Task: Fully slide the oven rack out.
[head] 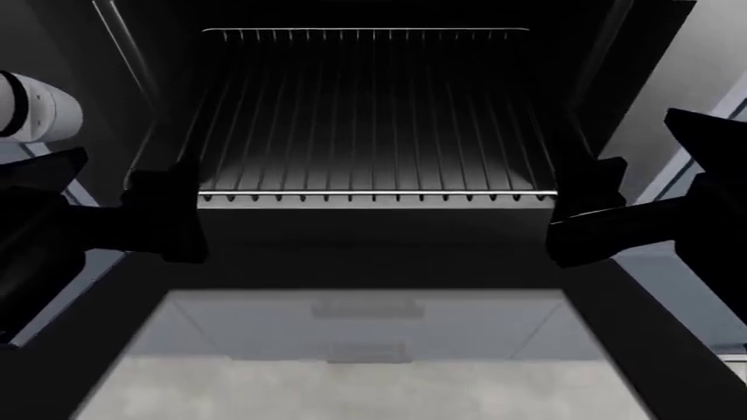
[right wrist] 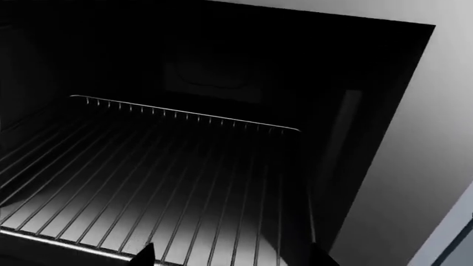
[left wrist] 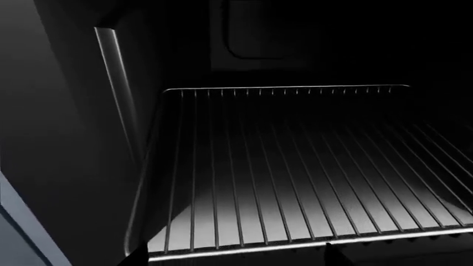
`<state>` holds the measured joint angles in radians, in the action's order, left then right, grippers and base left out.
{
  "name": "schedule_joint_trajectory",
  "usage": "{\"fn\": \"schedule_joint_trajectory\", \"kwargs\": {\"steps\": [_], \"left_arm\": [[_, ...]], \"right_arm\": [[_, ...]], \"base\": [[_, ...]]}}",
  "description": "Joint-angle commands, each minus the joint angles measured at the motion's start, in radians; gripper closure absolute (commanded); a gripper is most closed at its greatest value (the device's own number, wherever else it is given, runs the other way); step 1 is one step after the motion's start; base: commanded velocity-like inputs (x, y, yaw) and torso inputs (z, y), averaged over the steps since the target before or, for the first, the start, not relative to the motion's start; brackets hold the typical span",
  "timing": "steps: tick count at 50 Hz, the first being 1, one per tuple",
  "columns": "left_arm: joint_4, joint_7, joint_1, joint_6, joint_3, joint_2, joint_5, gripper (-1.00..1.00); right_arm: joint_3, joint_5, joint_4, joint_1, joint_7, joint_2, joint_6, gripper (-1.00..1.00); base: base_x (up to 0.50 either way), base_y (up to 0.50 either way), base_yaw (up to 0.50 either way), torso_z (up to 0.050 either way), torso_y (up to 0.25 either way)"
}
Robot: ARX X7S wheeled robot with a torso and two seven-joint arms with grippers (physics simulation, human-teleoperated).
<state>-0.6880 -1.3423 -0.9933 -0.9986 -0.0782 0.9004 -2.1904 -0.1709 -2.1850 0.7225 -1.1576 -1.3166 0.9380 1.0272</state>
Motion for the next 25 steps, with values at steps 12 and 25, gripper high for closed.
{"fn": "schedule_joint_trajectory", "kwargs": {"steps": [12,25], "left_arm": [[0.03,-0.004,-0.036,0.008,-0.046,-0.011,0.018,-1.0],[0.277,-0.017,-0.275,-0.042,-0.25,-0.143,0.031,-1.0]], "right_arm": [[-0.031,0.018,-0.037,-0.032,0.018,-0.009,0.007,-1.0],[-0.188,0.069,-0.301,-0.193,0.048,-0.117,0.078,-1.0]], "base": [[0.0,0.0,0.0,0.0,-0.089],[0.0,0.0,0.0,0.0,0.0]]}}
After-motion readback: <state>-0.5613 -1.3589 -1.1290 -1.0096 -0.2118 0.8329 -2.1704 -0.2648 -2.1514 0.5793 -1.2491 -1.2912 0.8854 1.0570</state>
